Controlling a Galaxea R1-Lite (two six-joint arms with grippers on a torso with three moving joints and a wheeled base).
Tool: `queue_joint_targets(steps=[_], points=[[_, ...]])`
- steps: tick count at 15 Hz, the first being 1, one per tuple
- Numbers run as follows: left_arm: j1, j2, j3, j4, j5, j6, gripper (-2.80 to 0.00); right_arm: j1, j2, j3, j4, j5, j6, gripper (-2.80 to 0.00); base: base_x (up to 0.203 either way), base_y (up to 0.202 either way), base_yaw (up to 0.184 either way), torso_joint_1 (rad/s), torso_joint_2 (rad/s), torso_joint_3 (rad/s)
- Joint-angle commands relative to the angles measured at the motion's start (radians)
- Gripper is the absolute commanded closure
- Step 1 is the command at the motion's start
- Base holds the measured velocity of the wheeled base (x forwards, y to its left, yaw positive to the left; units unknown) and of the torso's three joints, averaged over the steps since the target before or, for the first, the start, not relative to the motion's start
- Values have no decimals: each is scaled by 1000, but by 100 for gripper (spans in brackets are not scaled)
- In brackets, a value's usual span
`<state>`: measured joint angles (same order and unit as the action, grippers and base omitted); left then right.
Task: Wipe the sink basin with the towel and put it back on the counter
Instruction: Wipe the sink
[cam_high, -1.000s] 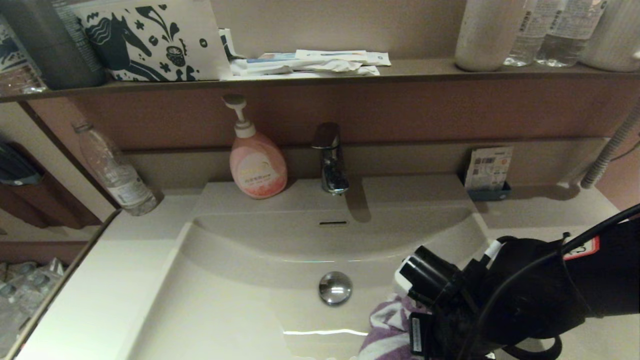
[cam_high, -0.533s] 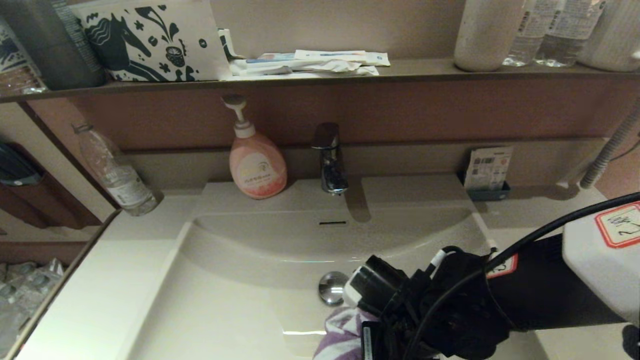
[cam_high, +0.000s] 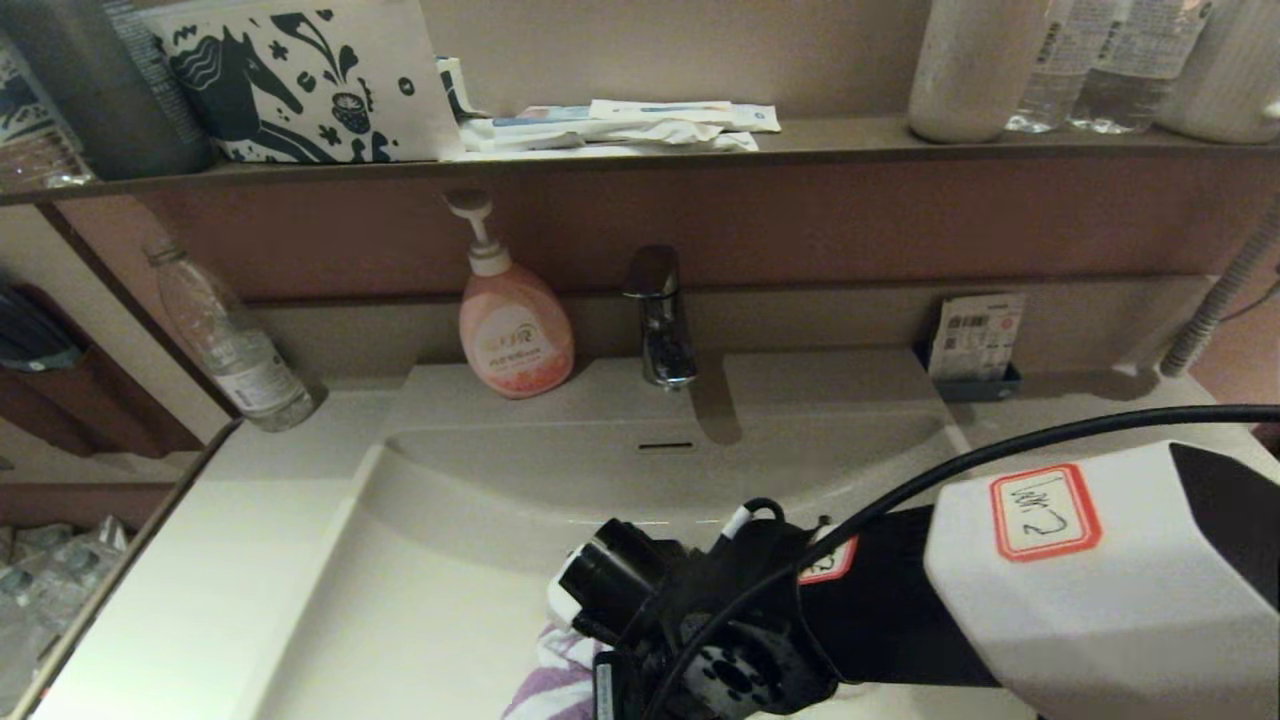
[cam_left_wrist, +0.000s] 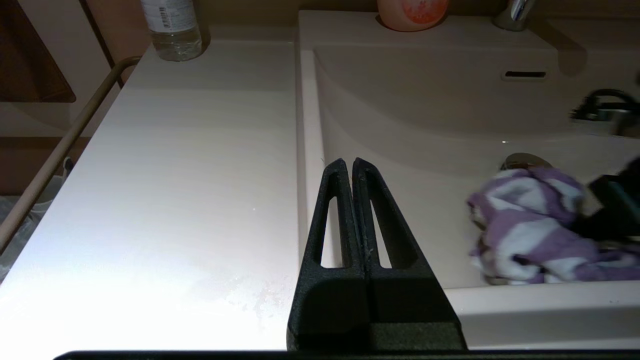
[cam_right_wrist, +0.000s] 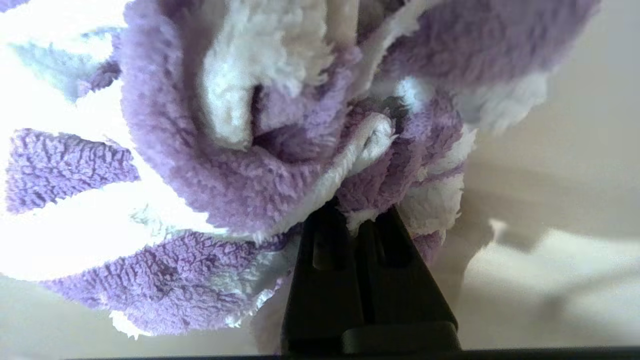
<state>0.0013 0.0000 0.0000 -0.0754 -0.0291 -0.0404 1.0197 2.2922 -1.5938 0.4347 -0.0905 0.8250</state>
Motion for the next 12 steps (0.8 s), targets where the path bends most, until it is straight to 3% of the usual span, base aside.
queue_joint_targets(steps=[1,5,9,12], points=[[0,2,0,0,0,-1,0,10,76,-82,-3,-3,0,0,0,0,0,0,0,0],[0,2,0,0,0,-1,0,11,170,-259,-29,37,-17,0,0,0,0,0,0,0],[0,2,0,-1,0,-1,0,11,254,-340,-207,40,-116,0,0,0,0,0,0,0],[0,2,0,-1,0,-1,0,1,294,-341,-296,-52,-157,0,0,0,0,0,0,0]])
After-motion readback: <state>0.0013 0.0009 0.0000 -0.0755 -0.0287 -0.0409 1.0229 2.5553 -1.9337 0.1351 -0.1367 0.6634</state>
